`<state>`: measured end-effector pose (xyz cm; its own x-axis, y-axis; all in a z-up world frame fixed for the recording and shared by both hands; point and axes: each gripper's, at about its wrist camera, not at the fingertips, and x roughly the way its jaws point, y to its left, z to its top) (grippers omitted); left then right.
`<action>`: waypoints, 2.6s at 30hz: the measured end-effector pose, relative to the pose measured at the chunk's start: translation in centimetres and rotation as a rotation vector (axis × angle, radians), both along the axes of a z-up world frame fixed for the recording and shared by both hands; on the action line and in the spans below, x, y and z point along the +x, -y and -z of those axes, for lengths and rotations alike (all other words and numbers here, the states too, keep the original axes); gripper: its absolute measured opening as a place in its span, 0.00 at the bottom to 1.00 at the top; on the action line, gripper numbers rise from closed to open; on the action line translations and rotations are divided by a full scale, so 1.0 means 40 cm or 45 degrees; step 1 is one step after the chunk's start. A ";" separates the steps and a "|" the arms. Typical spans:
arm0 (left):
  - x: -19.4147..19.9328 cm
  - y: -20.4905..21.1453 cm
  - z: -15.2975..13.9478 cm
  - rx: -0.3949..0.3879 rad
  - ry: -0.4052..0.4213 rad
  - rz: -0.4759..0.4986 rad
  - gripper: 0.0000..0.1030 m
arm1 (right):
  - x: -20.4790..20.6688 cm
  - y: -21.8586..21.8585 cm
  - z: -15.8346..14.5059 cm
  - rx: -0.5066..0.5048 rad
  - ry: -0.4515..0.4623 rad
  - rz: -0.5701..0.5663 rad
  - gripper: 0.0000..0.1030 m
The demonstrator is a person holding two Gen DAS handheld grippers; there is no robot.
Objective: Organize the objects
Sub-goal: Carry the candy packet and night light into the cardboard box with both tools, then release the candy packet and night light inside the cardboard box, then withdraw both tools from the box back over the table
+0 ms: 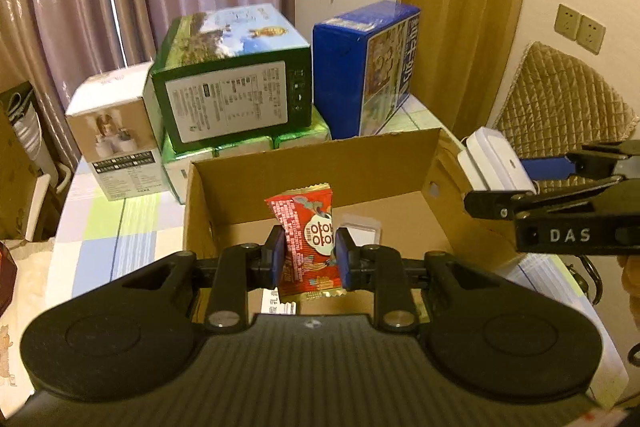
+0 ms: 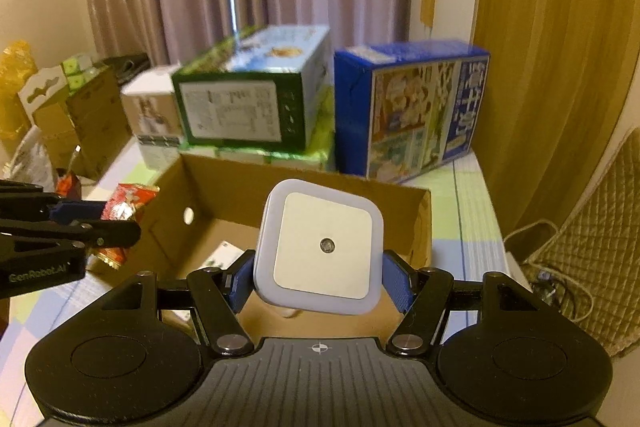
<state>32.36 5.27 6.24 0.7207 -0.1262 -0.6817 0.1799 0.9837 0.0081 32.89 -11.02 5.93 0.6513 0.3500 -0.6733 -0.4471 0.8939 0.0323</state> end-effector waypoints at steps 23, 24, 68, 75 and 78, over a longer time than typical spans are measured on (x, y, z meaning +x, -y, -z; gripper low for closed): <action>0.142 0.006 0.185 0.004 -0.144 -0.009 0.30 | 0.123 -0.006 0.183 -0.052 -0.176 0.021 0.61; 0.141 0.006 0.187 0.011 -0.146 -0.005 0.30 | 0.124 -0.006 0.184 -0.052 -0.178 0.021 0.61; -0.095 -0.018 0.037 -0.041 -0.034 -0.088 0.99 | -0.076 0.068 0.050 0.054 -0.134 0.052 0.98; -0.226 -0.005 -0.005 -0.039 0.013 -0.110 0.99 | -0.186 0.102 0.001 0.079 -0.100 0.055 0.98; -0.286 -0.003 -0.016 -0.041 0.035 -0.120 0.99 | -0.246 0.117 -0.017 0.095 -0.079 0.053 0.98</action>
